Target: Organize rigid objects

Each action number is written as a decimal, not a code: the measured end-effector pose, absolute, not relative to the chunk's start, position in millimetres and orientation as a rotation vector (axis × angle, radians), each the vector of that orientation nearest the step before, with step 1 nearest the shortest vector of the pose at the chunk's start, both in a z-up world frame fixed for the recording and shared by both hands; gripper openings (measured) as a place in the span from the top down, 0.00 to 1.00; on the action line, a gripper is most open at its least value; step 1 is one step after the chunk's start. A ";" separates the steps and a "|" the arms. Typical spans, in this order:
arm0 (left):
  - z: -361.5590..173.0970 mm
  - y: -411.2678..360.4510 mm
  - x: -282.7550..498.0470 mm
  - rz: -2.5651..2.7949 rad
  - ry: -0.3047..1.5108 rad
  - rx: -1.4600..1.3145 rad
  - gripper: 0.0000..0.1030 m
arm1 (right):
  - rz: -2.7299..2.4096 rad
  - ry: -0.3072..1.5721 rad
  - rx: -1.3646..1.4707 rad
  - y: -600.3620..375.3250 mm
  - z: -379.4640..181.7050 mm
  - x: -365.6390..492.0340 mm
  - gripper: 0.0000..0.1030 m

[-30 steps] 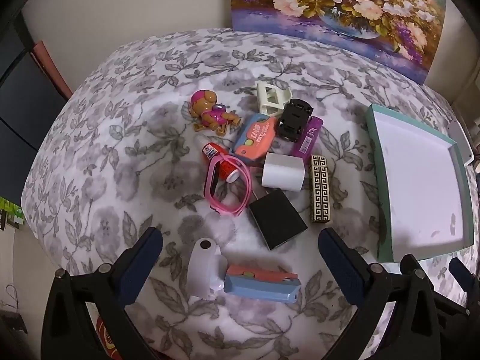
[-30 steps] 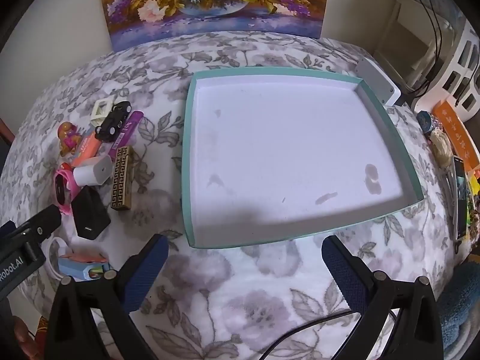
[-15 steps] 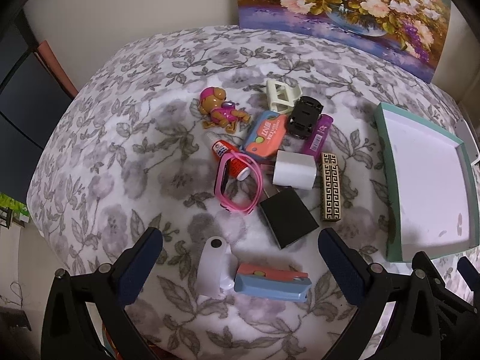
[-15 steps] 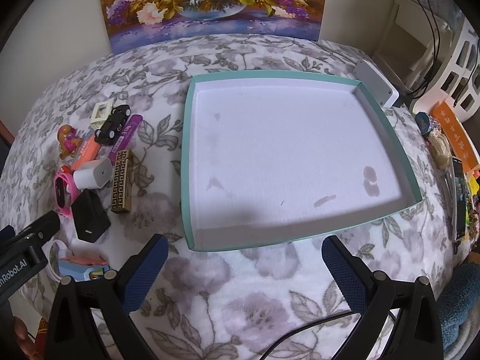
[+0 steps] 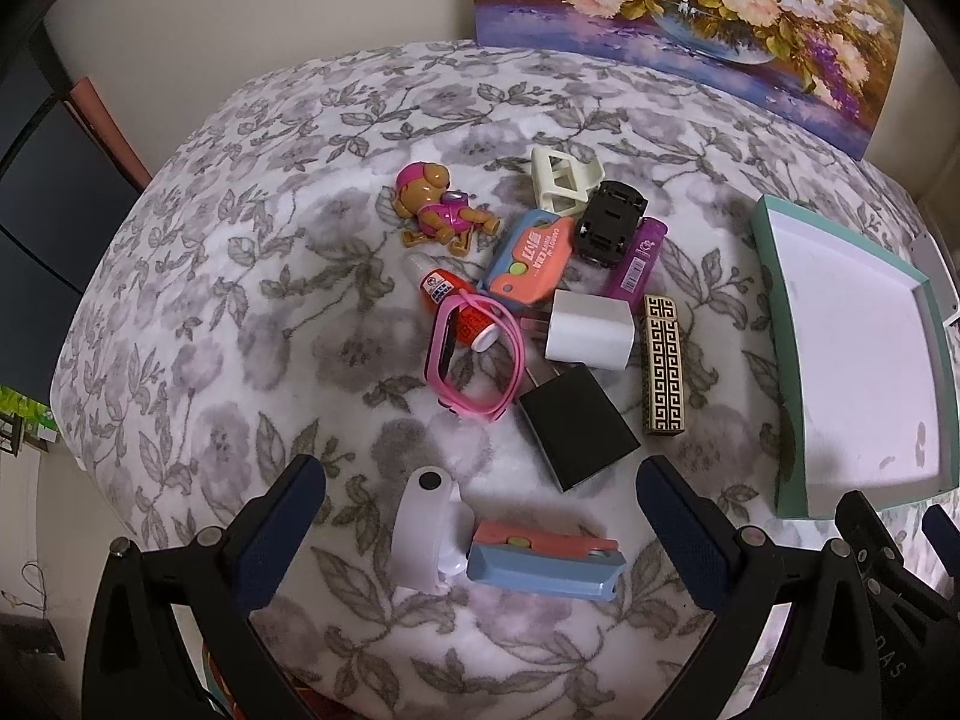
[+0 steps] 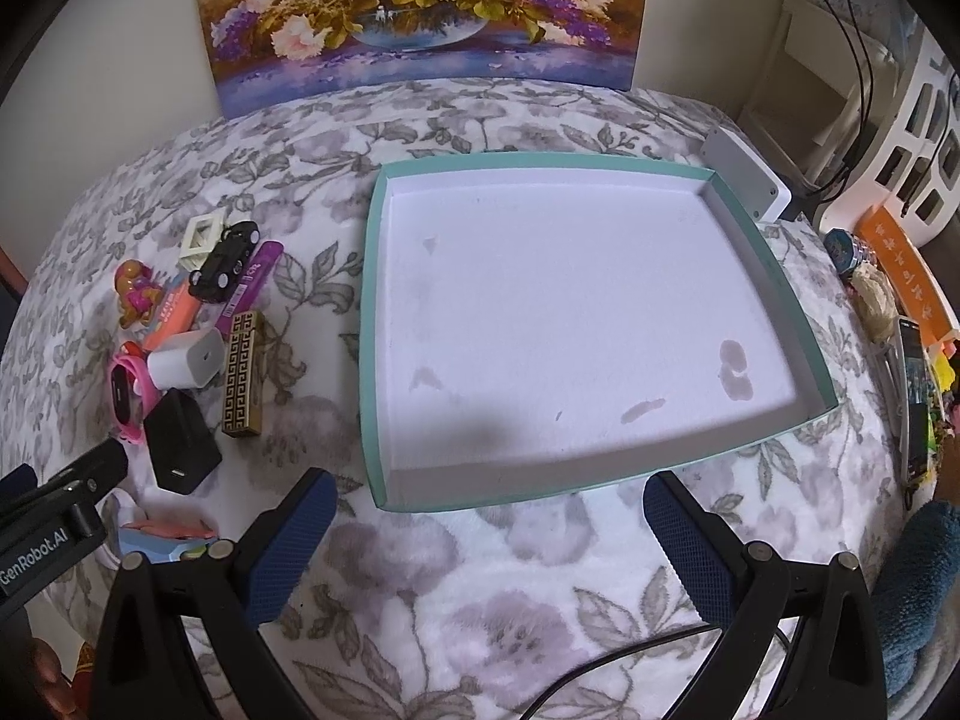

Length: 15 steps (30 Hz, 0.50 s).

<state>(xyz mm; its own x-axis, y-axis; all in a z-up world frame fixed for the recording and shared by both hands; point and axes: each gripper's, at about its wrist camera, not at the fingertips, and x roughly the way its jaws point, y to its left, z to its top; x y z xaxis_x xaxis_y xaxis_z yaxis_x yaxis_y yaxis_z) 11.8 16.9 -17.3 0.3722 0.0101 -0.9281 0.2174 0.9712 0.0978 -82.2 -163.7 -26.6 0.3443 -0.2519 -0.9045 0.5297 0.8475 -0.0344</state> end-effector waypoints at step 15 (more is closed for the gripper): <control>-18.3 15.2 11.2 -0.142 1.189 0.219 0.00 | -0.517 1.112 0.285 -163.9 -27.2 -81.9 0.00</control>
<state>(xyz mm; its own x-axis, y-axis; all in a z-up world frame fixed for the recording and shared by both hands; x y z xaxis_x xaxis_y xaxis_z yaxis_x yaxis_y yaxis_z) 11.2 15.2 -18.3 0.3669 0.0053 -0.9302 0.2241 0.9700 0.0939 -81.9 -163.9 -27.2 0.3419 -0.2523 -0.9052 0.5297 0.8474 -0.0361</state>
